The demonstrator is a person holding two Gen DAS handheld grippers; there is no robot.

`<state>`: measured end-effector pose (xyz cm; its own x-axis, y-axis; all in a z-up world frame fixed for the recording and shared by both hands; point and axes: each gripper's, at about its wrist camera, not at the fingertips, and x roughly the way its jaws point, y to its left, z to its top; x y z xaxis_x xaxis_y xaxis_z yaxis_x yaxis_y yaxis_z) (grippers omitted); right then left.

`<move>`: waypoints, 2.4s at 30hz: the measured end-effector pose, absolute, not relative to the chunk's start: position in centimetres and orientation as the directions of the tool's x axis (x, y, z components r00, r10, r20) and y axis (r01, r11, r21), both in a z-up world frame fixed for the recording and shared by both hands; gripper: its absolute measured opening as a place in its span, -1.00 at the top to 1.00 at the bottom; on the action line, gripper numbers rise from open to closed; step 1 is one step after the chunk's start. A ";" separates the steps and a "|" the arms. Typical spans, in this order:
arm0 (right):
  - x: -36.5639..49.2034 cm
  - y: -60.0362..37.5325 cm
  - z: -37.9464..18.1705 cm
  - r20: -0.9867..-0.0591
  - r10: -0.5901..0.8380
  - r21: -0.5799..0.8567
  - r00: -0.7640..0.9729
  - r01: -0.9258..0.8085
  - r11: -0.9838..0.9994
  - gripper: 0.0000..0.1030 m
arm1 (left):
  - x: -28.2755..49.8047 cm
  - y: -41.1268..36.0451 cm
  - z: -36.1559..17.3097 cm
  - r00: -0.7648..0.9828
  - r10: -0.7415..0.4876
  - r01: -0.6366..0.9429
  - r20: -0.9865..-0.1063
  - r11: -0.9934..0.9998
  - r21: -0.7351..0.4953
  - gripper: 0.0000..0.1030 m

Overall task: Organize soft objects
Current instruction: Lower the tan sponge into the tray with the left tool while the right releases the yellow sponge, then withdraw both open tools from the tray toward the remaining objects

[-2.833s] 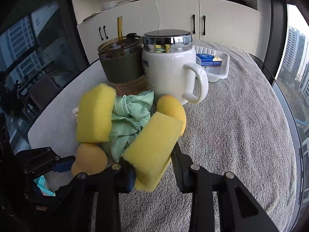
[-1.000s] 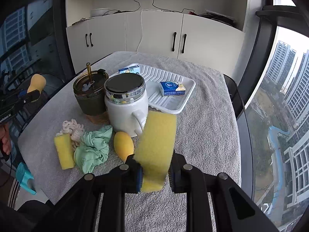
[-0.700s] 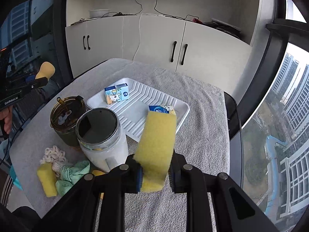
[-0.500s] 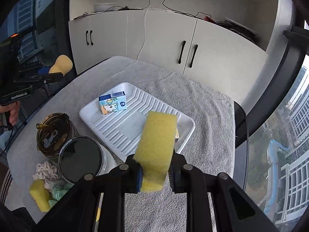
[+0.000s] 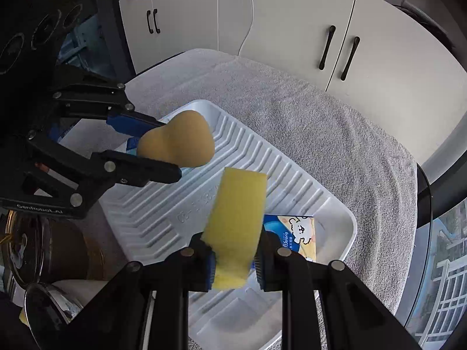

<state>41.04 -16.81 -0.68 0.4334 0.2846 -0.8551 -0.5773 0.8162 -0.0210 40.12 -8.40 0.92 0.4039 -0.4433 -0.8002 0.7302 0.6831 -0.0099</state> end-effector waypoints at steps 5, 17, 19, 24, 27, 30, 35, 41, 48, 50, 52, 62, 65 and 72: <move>42.2 -16.4 -1.6 -0.865 0.296 -0.005 0.406 -0.596 0.803 0.55 | 41.1 -9.0 -1.3 0.375 -0.389 0.727 -0.842 0.687 0.007 0.46; 43.0 -15.1 -3.1 -0.878 0.294 0.006 0.378 -0.604 0.797 0.52 | 41.8 -7.3 -2.8 0.381 -0.348 0.672 -0.857 0.741 -0.002 0.07; 43.2 -15.3 -3.2 -0.879 0.295 0.016 0.374 -0.595 0.803 0.52 | 41.8 -7.0 -2.8 0.382 -0.353 0.665 -0.854 0.747 -0.011 -0.06; 43.1 -15.4 -3.1 -0.879 0.291 0.016 0.377 -0.587 0.810 0.48 | 41.8 -6.7 -2.8 0.385 -0.356 0.653 -0.852 0.757 -0.021 -0.06; 42.9 -15.4 -3.0 -0.876 0.295 0.020 0.381 -0.584 0.812 0.21 | 41.7 -6.6 -2.7 0.379 -0.367 0.650 -0.849 0.759 -0.038 -0.18; 43.0 -15.4 -2.7 -0.868 0.285 0.001 0.406 -0.573 0.820 -0.11 | 41.4 -6.2 -2.5 0.383 -0.379 0.640 -0.842 0.766 -0.054 -0.29; 42.7 -16.3 -1.6 -0.846 0.298 0.007 0.441 -0.551 0.834 -0.36 | 41.5 -5.5 -1.5 0.406 -0.395 0.621 -0.824 0.781 -0.069 -0.67; 42.5 -18.3 0.6 -0.805 0.334 0.039 0.490 -0.518 0.854 -0.57 | 41.9 -4.5 -0.1 0.444 -0.409 0.589 -0.797 0.803 -0.085 -1.00; 43.2 -20.8 2.1 -0.786 0.315 0.047 0.531 -0.457 0.888 -0.63 | 42.3 -3.8 0.8 0.477 -0.411 0.565 -0.777 0.820 -0.087 -1.00; 43.2 -21.3 2.4 -0.782 0.312 0.049 0.540 -0.445 0.894 -0.63 | 42.2 -3.6 1.2 0.483 -0.417 0.565 -0.770 0.820 -0.090 -1.00; 43.0 -21.9 3.0 -0.775 0.311 0.051 0.550 -0.436 0.899 -0.63 | 42.1 -3.2 1.8 0.499 -0.420 0.560 -0.759 0.824 -0.088 -1.00; 38.6 -24.5 8.0 -0.710 0.316 0.037 0.629 -0.416 0.909 -0.63 | 38.3 0.5 8.2 0.631 -0.436 0.518 -0.642 0.853 -0.070 -1.00; 36.1 -25.4 9.8 -0.683 0.310 0.023 0.661 -0.405 0.914 -0.65 | 35.9 2.5 10.2 0.676 -0.435 0.487 -0.595 0.870 -0.082 -1.00; 28.9 -27.5 11.9 -0.623 0.329 0.047 0.710 -0.385 0.922 -0.74 | 29.6 6.2 12.2 0.735 -0.424 0.427 -0.529 0.896 -0.124 -1.00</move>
<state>28.93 -27.50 11.88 0.7099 0.3288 -0.6229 -0.3855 0.9215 0.0471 29.60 6.19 12.16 0.7353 -0.4238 -0.5289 0.4272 0.8956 -0.1239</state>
